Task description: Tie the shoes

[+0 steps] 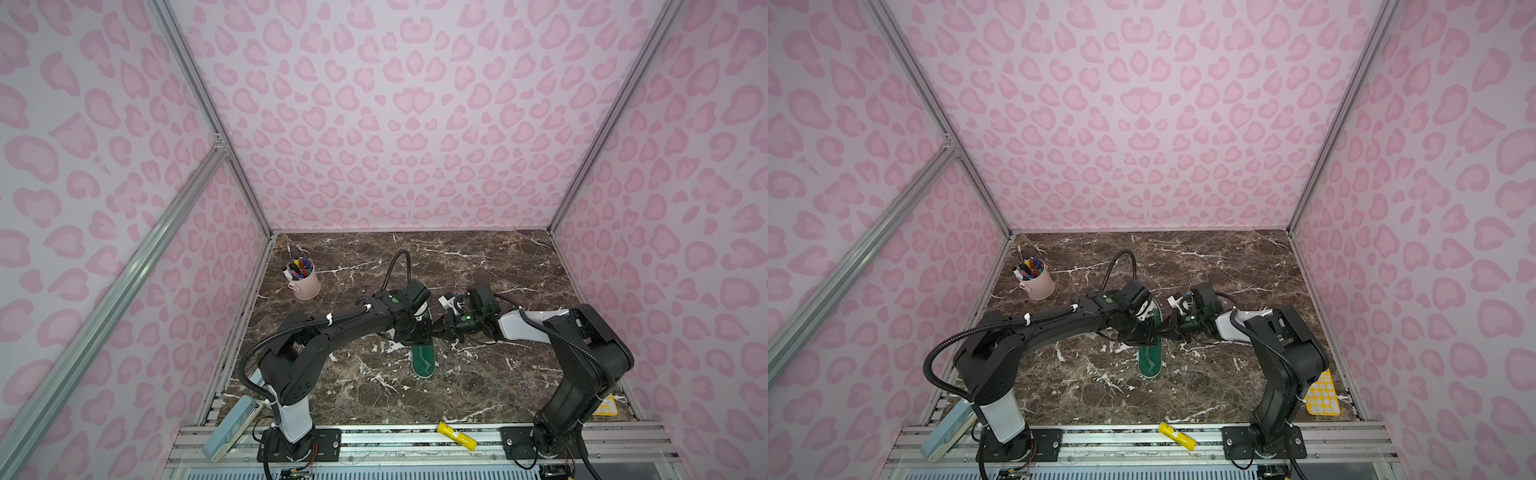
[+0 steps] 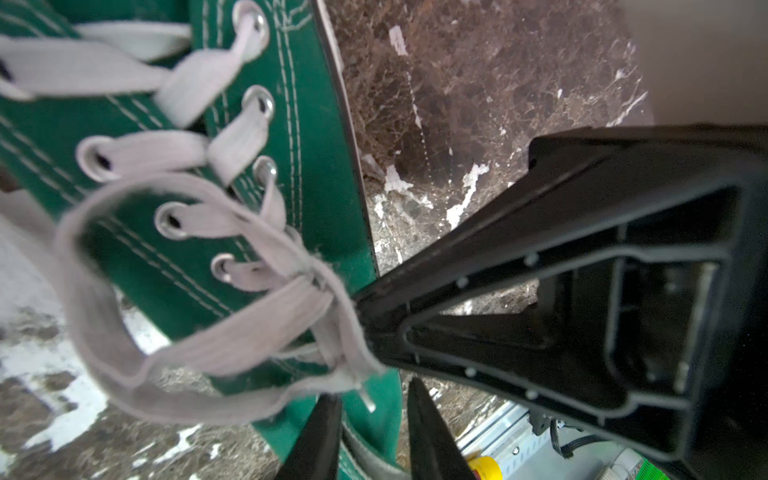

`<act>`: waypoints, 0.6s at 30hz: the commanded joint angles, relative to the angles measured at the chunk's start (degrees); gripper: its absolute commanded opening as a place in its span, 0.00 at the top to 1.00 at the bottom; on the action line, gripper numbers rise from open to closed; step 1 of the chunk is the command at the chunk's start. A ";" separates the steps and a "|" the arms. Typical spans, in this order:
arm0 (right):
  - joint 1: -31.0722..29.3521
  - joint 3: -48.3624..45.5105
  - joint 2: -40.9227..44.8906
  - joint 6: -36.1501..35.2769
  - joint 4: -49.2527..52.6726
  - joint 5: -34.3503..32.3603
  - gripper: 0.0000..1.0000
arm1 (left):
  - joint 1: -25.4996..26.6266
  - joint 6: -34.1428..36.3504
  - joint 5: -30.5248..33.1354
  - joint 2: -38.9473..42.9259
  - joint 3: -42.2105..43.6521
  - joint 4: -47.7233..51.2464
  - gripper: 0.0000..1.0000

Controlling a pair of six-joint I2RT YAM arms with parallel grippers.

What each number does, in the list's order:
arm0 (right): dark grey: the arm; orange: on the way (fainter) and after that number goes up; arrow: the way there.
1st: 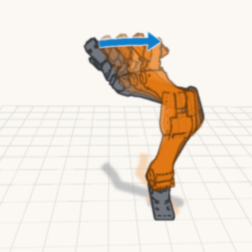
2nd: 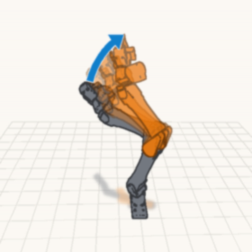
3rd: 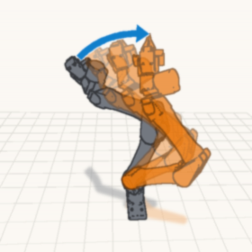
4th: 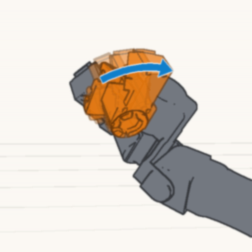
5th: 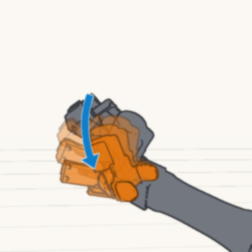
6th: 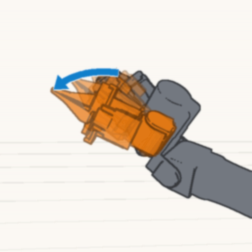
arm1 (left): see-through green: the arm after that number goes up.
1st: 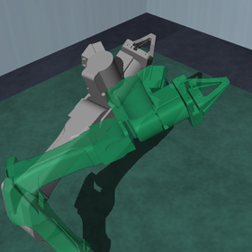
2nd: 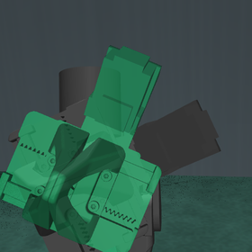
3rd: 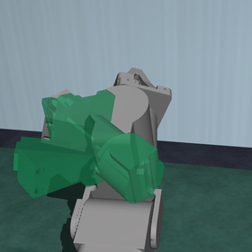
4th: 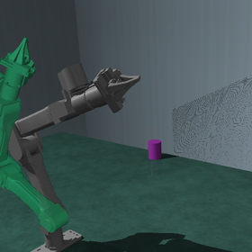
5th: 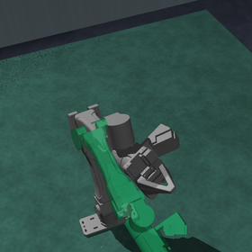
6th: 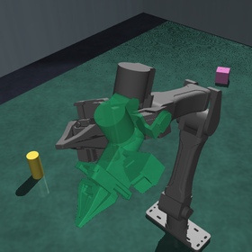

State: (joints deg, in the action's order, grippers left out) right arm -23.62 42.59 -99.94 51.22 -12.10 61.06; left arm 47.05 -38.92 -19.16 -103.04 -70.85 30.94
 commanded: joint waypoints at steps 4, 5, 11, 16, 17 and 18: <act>-0.03 0.04 -0.12 -0.60 0.29 0.47 1.00 | 0.00 -0.26 -0.93 -0.21 0.36 -1.28 0.70; -0.03 0.04 -0.11 -0.60 0.21 0.47 1.00 | -0.01 -0.28 -1.04 -0.29 0.38 -1.26 0.70; -0.03 -0.03 0.01 -0.46 0.01 0.56 1.00 | -0.02 -0.46 -1.14 -0.36 0.45 -1.51 0.70; -0.03 -0.29 0.01 -0.25 -0.37 0.79 1.00 | -0.03 -0.72 -0.80 -0.62 0.59 -1.37 0.71; -0.03 -0.35 0.01 -0.25 -0.43 0.82 1.00 | 0.01 -0.82 -0.49 -0.50 0.61 -1.33 0.71; -0.03 -0.40 0.09 -0.25 -0.39 0.82 1.00 | 0.00 -0.89 -0.04 -0.32 0.66 -1.28 0.71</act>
State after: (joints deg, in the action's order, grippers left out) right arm -23.62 42.54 -99.94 51.24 -12.14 61.08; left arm 47.05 -39.22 -20.12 -103.50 -70.28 29.85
